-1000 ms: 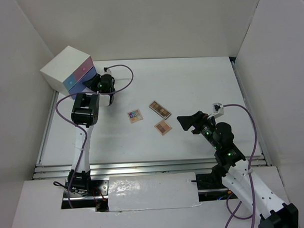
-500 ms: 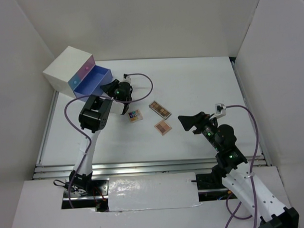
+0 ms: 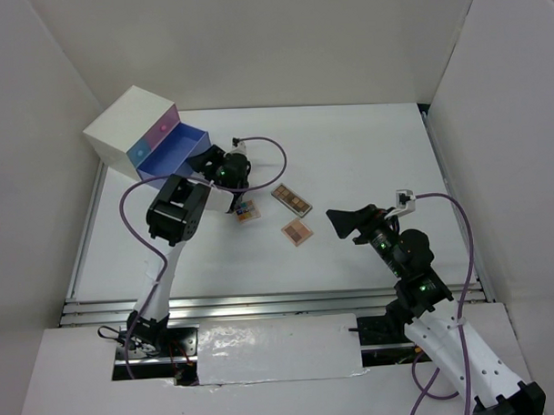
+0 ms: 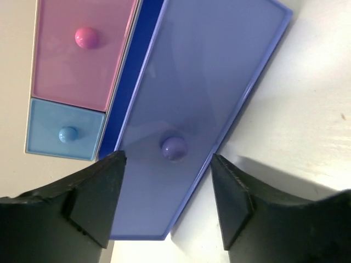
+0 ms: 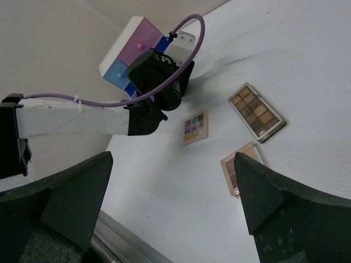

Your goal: Organize the makeup

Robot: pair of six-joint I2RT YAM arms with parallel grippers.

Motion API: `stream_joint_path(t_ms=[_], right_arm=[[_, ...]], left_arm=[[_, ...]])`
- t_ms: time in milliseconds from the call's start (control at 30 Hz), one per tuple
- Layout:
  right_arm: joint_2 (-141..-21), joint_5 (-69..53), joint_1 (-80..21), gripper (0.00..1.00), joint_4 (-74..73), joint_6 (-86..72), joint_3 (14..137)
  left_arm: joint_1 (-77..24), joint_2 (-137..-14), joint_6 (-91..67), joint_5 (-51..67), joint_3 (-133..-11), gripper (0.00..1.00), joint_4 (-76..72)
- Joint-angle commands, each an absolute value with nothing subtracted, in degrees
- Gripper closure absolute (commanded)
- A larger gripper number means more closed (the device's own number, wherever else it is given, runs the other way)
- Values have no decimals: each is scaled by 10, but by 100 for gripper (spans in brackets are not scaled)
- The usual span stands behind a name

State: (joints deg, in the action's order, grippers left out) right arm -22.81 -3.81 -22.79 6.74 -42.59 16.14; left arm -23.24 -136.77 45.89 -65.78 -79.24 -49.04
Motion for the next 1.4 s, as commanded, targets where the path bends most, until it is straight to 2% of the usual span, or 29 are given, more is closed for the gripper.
stream_joint_path(t_ms=[0, 33, 100, 133, 200, 267, 367, 400, 467, 567, 600, 700, 867, 1200, 1367], right_arm=[[-222, -31, -235, 0, 74, -426, 167], [-223, -30, -235, 0, 74, -426, 167], [-224, -28, -235, 0, 76, -426, 166], [-226, -28, -234, 0, 78, -427, 164], [-228, -30, -235, 0, 81, -428, 163], [-229, -29, -235, 0, 81, -427, 163], [-229, -27, -235, 0, 76, -425, 165], [-226, -26, -234, 0, 75, -425, 166], [-224, -23, -235, 0, 73, -424, 165], [-222, -22, -234, 0, 72, -419, 166], [-224, -20, -234, 0, 71, -418, 166], [-236, -27, -234, 0, 75, -417, 168], [-263, -45, -234, 0, 85, -420, 170], [-289, -49, -234, 0, 98, -418, 168], [-294, -60, -234, 0, 102, -420, 169]], left_arm=[[-235, -1336, 425, -678, -795, 20, -497], [-235, -1327, 418, -679, -795, 19, -491], [-237, -1311, 390, -680, -790, 2, -465], [-238, -1290, 380, -680, -789, 1, -455], [-243, -1258, 332, -671, -795, 1, -417], [-251, -1236, 289, -662, -823, 1, -320], [-259, -1189, 87, -569, -918, 1, -21], [-260, -1180, 47, -542, -933, 1, 29], [-265, -1156, -35, -494, -932, 1, 74], [-279, -1092, -115, -355, -894, 1, 145], [-284, -1081, -180, -272, -865, 1, 177], [-299, -1045, -327, -189, -801, 1, 185], [-356, -1034, -481, -289, -781, 1, 251], [-359, -1101, -642, -271, -774, 1, 267], [-359, -1130, -651, -262, -772, 1, 265]])
